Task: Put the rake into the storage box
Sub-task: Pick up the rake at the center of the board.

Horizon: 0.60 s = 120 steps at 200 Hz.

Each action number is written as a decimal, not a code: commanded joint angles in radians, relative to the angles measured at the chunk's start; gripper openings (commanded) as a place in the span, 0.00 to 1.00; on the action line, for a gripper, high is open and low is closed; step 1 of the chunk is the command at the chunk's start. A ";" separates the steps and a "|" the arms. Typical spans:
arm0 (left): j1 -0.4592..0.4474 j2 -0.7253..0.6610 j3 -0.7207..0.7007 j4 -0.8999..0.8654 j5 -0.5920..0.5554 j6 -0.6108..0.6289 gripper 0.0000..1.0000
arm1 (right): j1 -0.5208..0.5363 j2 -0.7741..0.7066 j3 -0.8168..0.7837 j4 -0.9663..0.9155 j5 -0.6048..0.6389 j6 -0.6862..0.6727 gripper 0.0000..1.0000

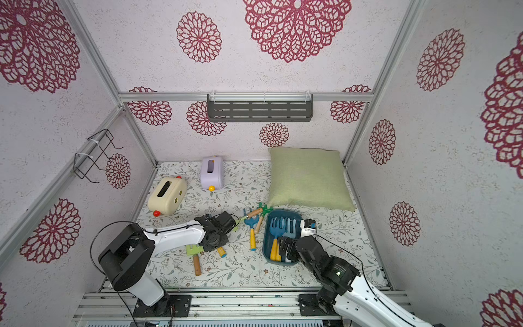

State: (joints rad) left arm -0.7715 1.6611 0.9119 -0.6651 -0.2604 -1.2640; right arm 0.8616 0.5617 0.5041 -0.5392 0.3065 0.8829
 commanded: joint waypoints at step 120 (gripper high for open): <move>-0.243 0.058 0.464 -0.105 -0.033 0.168 0.17 | -0.004 -0.037 0.121 -0.306 0.320 0.268 0.99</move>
State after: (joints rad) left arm -0.9615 1.6638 1.2842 -0.7483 -0.3000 -1.1561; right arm 0.8616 0.5331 0.5816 -0.7067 0.4767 1.0138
